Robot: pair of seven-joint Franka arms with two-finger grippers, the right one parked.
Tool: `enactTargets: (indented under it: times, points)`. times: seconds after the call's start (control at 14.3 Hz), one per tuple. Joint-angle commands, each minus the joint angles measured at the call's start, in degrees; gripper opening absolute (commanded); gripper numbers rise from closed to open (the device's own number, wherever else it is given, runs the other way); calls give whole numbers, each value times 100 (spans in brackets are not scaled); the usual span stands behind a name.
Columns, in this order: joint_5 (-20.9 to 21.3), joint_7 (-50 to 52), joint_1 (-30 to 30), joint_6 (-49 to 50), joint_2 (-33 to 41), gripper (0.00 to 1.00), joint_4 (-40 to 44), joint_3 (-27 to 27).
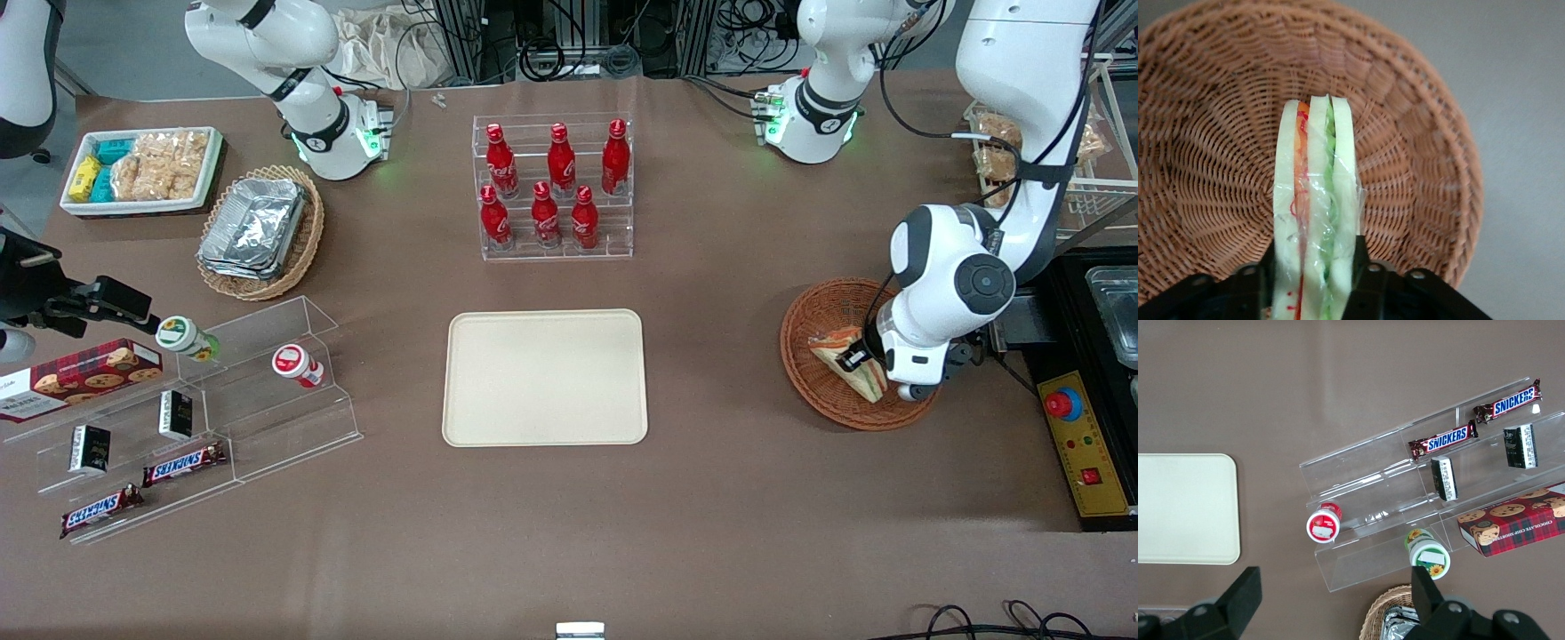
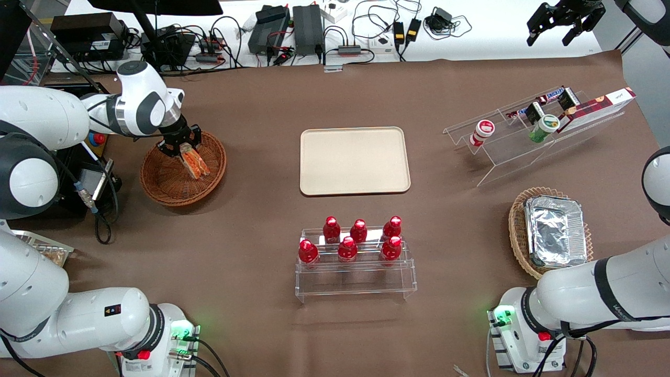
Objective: Place sandwich from basket to tray
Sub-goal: 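Close the left gripper on the wrapped sandwich, then lift the sandwich and carry it with the left gripper to the tray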
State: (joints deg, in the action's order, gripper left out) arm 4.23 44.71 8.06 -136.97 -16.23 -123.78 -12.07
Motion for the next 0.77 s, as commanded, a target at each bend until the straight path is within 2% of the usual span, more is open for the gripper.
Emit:
enactTargets:
  times: [0.0, 0.35, 0.49, 0.7]
  points:
    - [174, 485, -23, 257, 84, 0, 345, -50]
    - [148, 389, -23, 2944, 181, 0, 2162, -76]
    - [69, 328, -23, 3770, 181, 0, 2908, -137]
    - [-62, 354, -15, 4616, 173, 0, 3841, -558]
